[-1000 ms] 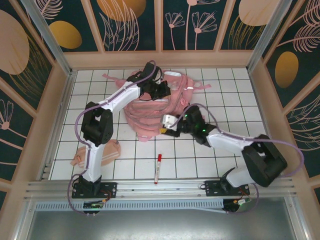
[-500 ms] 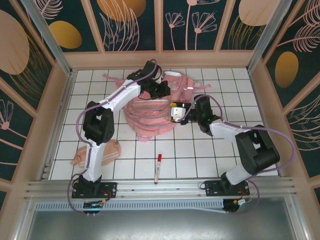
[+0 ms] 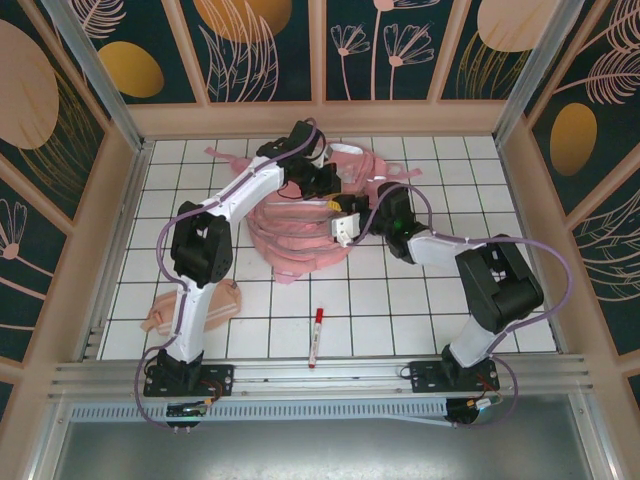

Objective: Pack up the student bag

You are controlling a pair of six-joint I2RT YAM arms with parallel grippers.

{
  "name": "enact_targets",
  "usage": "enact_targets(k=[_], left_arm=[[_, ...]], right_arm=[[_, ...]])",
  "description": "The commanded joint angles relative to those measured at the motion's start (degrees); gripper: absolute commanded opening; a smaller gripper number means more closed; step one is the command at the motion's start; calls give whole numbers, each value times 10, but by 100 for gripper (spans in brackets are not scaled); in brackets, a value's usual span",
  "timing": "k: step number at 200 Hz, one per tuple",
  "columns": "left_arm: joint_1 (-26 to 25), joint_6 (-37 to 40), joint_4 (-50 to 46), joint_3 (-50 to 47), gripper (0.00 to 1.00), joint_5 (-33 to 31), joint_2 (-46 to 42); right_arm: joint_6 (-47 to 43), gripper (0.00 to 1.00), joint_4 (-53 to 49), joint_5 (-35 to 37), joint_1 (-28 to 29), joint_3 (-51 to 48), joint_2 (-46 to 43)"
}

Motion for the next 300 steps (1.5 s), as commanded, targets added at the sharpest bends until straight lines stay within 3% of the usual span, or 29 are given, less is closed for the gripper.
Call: enact_targets(k=[1, 54, 71, 82, 97, 111, 128, 145, 169, 193, 213, 246, 300], left_arm=[[3, 10, -21, 28, 0, 24, 7], [3, 17, -36, 32, 0, 23, 7], [4, 20, -37, 34, 3, 24, 5], [4, 29, -39, 39, 10, 21, 1], [11, 68, -60, 53, 33, 6, -12], [27, 112, -82, 48, 41, -30, -46], [52, 154, -52, -31, 45, -60, -125], [75, 184, 33, -162, 47, -50, -225], [79, 258, 228, -403, 45, 5, -376], [78, 258, 427, -579, 44, 20, -456], [73, 285, 455, -587, 43, 46, -431], [16, 426, 412, -552, 46, 50, -385], [7, 422, 406, -548, 44, 13, -354]], right_arm=[[-73, 45, -61, 4, 4, 35, 22], [-126, 43, -125, 20, 4, 74, 55], [-120, 29, -117, 26, 4, 81, 64], [-101, 18, -97, 18, 4, 77, 64], [-70, 5, -83, 5, 3, 75, 59], [-39, 0, -86, -11, 0, 78, 51], [33, 0, -89, -64, -12, 87, 45], [99, 0, -87, -101, -23, 94, 45], [168, 0, -73, -143, -32, 91, 48], [223, 0, -47, -177, -37, 86, 52], [267, 0, -23, -198, -38, 86, 58], [336, 0, 36, -211, -36, 77, 64], [338, 0, 4, -219, -36, 83, 63]])
